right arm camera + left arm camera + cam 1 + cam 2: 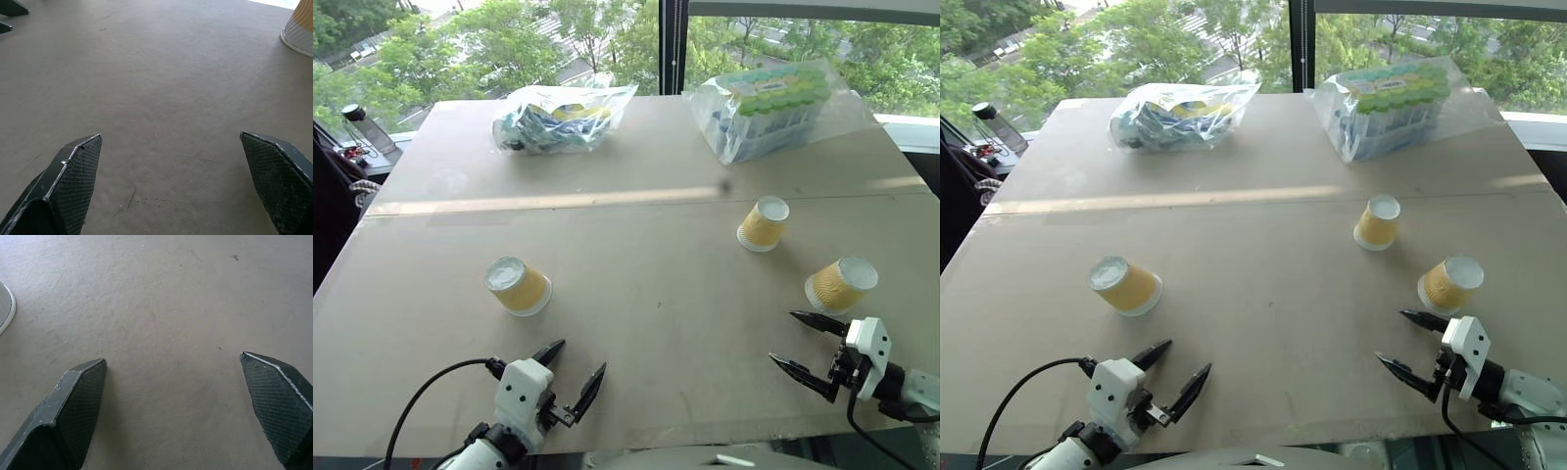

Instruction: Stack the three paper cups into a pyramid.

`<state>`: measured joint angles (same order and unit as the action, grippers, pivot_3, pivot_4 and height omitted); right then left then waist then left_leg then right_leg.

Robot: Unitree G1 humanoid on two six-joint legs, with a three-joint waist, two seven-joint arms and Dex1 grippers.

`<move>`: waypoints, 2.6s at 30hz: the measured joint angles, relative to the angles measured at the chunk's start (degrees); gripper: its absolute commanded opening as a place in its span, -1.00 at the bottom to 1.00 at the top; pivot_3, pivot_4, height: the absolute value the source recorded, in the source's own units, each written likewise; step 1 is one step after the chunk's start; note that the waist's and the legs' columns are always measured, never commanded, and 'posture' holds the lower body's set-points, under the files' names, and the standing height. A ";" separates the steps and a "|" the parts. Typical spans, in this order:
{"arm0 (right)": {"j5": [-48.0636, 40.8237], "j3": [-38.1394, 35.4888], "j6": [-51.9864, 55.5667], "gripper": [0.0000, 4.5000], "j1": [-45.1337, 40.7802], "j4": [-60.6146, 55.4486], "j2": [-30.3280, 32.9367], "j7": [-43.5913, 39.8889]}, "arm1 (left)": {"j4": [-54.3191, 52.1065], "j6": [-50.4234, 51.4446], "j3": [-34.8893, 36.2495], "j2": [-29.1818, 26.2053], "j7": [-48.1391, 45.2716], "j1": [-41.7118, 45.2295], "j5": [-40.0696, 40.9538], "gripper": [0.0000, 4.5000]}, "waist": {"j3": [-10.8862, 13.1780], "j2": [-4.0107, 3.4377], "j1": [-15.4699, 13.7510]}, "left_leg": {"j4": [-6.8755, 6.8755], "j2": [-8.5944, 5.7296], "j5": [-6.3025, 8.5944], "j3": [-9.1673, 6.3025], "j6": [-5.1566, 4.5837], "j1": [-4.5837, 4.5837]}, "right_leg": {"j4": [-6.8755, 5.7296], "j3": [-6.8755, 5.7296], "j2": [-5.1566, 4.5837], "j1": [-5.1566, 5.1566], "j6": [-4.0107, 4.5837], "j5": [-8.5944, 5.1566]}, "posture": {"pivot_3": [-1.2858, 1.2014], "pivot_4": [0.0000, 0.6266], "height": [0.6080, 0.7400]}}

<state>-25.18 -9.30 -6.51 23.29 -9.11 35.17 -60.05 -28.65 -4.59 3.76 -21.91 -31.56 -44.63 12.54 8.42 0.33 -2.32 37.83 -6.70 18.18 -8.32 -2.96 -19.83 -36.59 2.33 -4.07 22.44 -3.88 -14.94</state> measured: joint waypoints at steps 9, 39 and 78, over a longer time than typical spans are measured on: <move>0.01 0.00 0.36 1.00 2.47 -1.68 -0.01 0.48 | -0.02 0.28 0.21 -1.10 -0.71 0.03 0.19 0.99 | -0.01 -0.02 0.01 | -0.01 0.00 0.00 0.01 0.00 0.00 | 0.01 0.01 0.00 0.00 0.00 0.00 | 0.03 -0.52 1.00; -0.01 -2.44 0.40 1.00 11.54 -9.23 -3.57 6.55 | 1.18 3.55 0.48 -6.59 -7.56 6.10 3.19 0.99 | 0.05 -0.86 -1.44 | -0.39 -3.74 -0.60 -4.95 -0.34 0.01 | -0.40 -2.96 -2.92 -0.95 -0.94 -1.76 | 0.03 -0.52 1.00; -6.90 -18.57 3.34 1.00 -0.23 -3.73 -11.88 21.78 | -9.10 27.43 -0.35 -23.38 -25.31 42.78 29.28 0.99 | -0.02 -0.59 0.11 | -0.46 -3.05 -0.54 -3.41 -0.35 0.21 | -1.07 -1.29 -2.12 -0.25 -0.72 -1.62 | 0.03 -0.52 1.00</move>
<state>-32.08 -27.87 -3.17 23.06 -12.84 23.28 -38.26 -37.75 22.84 3.42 -45.30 -56.87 -1.85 41.82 8.40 -0.25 -2.21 37.37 -9.74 17.64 -11.73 -3.30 -19.62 -37.66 1.04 -6.19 22.19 -4.60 -16.56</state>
